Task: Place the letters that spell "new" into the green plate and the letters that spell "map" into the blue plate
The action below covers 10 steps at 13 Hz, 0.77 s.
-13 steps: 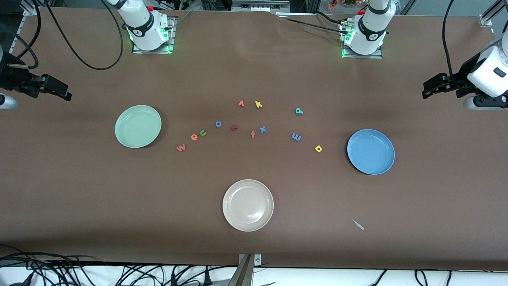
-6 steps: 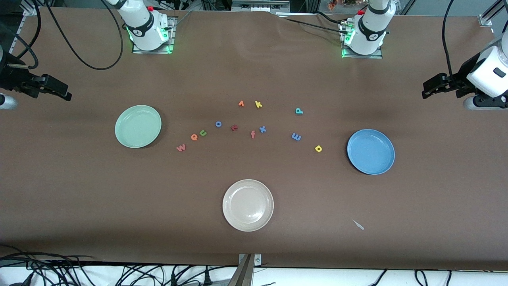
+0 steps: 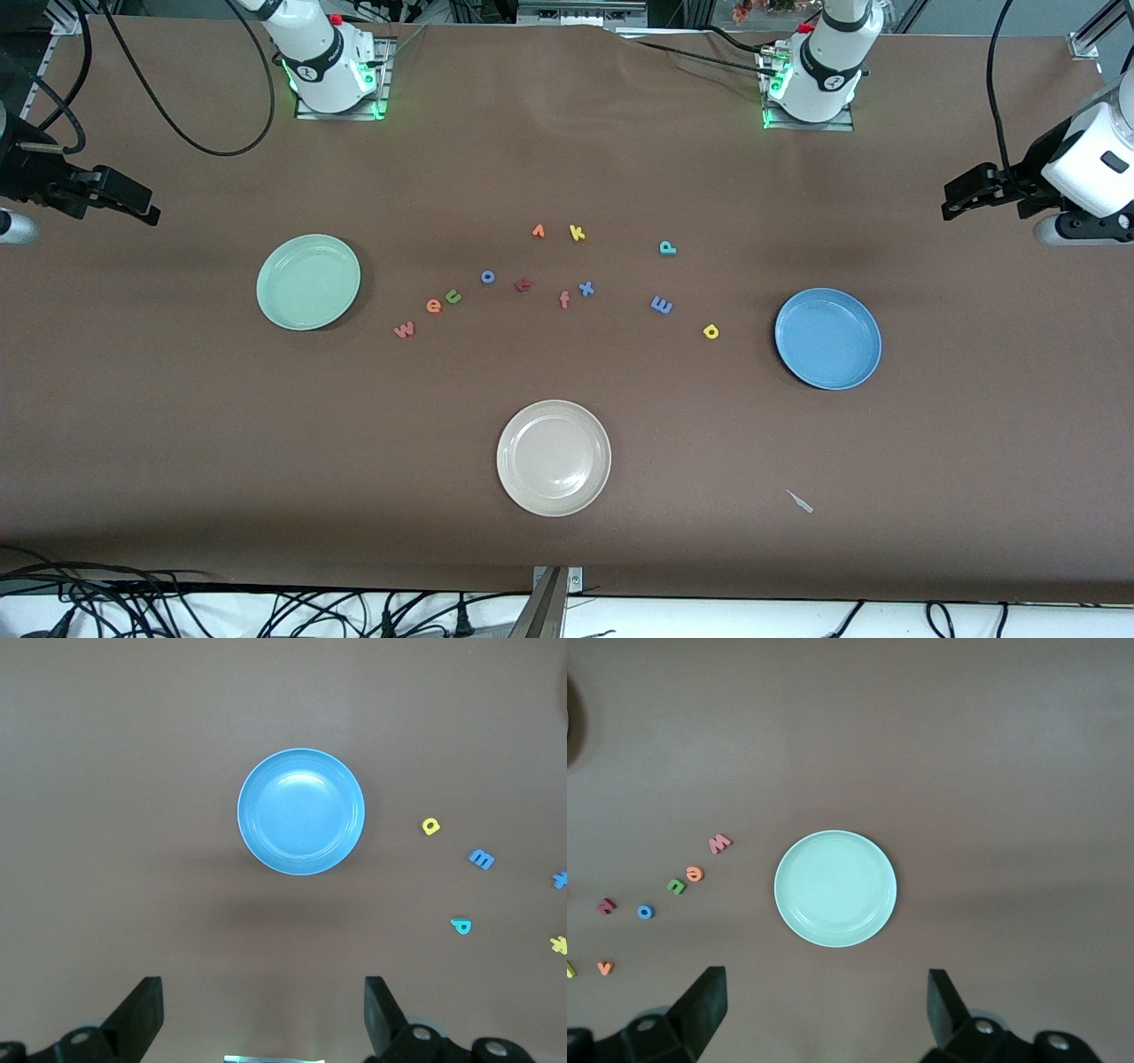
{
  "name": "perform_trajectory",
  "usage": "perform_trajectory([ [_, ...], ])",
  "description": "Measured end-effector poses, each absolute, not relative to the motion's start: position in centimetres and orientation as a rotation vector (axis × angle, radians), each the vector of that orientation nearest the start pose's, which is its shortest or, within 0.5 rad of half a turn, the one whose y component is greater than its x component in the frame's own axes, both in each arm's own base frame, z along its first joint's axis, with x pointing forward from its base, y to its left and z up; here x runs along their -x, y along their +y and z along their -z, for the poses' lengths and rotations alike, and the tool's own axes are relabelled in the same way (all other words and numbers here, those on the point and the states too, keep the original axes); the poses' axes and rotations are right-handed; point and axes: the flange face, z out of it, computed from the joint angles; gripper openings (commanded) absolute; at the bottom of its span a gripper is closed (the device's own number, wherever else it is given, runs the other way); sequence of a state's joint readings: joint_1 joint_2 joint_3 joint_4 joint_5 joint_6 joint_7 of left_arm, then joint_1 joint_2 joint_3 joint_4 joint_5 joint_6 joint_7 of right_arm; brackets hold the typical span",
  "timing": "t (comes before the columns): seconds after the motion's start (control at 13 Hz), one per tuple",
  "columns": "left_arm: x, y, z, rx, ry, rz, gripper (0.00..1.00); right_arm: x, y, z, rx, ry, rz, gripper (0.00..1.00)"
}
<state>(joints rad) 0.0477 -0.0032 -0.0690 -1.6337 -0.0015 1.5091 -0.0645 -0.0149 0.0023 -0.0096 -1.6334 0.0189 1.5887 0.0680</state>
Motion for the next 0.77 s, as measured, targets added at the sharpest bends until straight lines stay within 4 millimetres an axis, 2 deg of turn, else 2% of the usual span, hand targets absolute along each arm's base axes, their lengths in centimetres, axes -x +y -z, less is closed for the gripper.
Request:
perform_trajectory([
  [0.46, -54.4, -1.2, -59.2, 3.131, -0.068, -0.190, 1.00, -55.3, -1.0, -59.4, 3.119, 0.142, -0.091, 1.00],
  [0.62, -54.5, -1.3, -59.0, 3.131, -0.065, -0.197, 1.00, -55.4, 0.5, -59.2, 3.122, 0.098, -0.107, 1.00],
  [0.69, -54.8, -1.5, -58.2, 3.132, -0.057, -0.218, 1.00, -55.5, 2.0, -58.6, 3.124, 0.058, -0.128, 1.00],
  [0.77, -55.4, -2.1, -56.5, 3.139, -0.045, -0.265, 1.00, -55.9, 3.6, -57.4, 3.124, 0.014, -0.166, 1.00],
])
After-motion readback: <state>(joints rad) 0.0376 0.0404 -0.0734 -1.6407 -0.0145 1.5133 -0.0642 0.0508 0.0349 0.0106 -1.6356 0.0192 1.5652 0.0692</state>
